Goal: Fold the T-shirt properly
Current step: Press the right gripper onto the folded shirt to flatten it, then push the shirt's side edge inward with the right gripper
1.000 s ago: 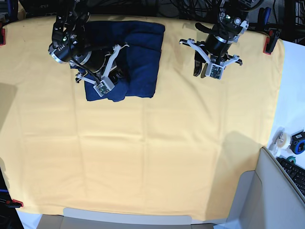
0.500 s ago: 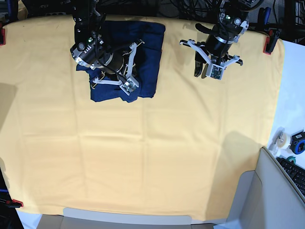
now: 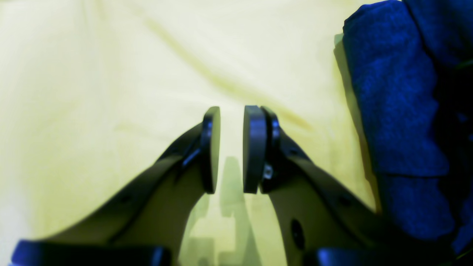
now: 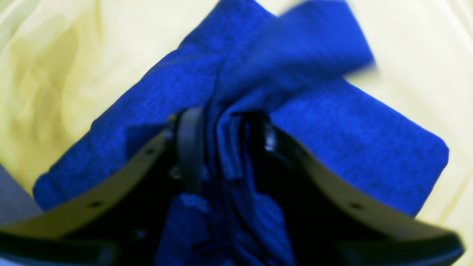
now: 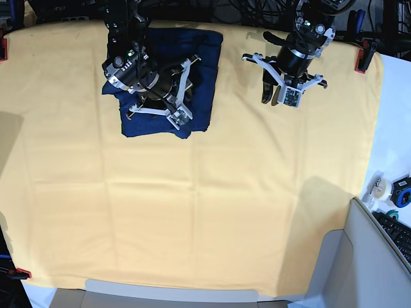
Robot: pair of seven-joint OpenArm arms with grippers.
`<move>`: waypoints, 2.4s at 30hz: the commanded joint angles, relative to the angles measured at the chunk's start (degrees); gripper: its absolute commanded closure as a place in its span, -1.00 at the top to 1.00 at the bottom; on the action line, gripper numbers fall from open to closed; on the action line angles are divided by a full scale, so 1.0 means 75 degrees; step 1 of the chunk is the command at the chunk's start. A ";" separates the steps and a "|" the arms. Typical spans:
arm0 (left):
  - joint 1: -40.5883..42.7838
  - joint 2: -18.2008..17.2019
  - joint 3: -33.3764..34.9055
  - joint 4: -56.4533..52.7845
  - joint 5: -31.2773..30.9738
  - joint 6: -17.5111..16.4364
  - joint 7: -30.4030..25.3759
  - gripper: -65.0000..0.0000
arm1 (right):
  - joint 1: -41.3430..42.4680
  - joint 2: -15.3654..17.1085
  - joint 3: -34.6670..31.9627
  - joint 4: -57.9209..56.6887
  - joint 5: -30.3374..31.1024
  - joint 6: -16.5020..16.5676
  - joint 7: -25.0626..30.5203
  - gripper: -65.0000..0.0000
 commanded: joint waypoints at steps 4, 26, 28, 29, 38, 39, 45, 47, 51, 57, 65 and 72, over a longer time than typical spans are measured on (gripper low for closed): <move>0.0000 -0.0050 0.0007 0.0153 0.0026 0.0012 -0.0175 -0.66 | 0.0079 0.0027 -0.0672 0.0109 0.0099 -0.0205 0.0172 -0.03; 0.0012 -0.0038 0.0007 0.0141 0.0026 0.0012 -0.0117 -0.66 | 0.0137 -0.0289 0.3208 0.0414 0.2256 -0.0205 0.0160 -0.01; 0.0012 -0.0038 0.0007 0.0130 0.0026 0.0012 -0.0117 -0.66 | 0.0091 -0.0371 0.4416 0.0402 0.3323 -0.0205 0.0137 -0.01; 0.0012 -0.0038 0.0007 0.0130 0.0026 0.0012 -0.0117 -0.66 | 0.0032 -0.0371 0.4896 0.0390 0.3768 -0.0205 0.0137 -0.01; 0.0012 -0.0015 0.0018 0.0118 0.0026 0.0012 -0.0105 -0.66 | -0.0941 -0.0383 0.7405 0.0355 0.6640 -0.1225 0.0137 -0.01; 0.0012 -0.0015 0.0018 0.0118 0.0026 0.0012 -0.0105 -0.66 | -0.1000 -0.0383 0.7451 0.0320 0.6804 -0.1330 0.0137 -0.01; 0.0012 -0.0015 0.0030 0.0118 0.0014 0.0012 -0.0105 -0.66 | -0.1070 -0.0383 0.7428 -0.0371 0.7636 -0.1670 0.0137 -0.01; 0.0012 -0.0015 0.0030 0.0118 0.0014 0.0012 -0.0105 -0.66 | -0.1046 -0.0383 0.7322 -0.0594 0.7730 -0.1776 0.0137 -0.01; 0.0012 -0.0015 0.0030 0.0118 0.0014 0.0012 -0.0105 -0.66 | -0.0976 -0.0371 0.7100 -0.0899 0.7765 -0.1822 0.0137 -0.01; 0.0117 -0.0003 0.0030 0.0106 0.0014 0.0012 -0.0105 -0.66 | -0.0964 -0.0336 0.6936 -0.0922 0.7765 -0.1822 0.0137 -0.34; 0.0117 -0.0003 0.0030 0.0106 0.0014 0.0012 -0.0105 -0.66 | -0.1046 -0.0289 0.6619 -0.0735 0.7754 -0.1822 0.0125 -1.00; 0.0117 0.0021 0.0030 0.0106 0.0014 0.0012 -0.0105 -0.66 | -0.1269 -0.0031 0.5810 0.0273 0.7754 -0.1822 0.0125 -0.98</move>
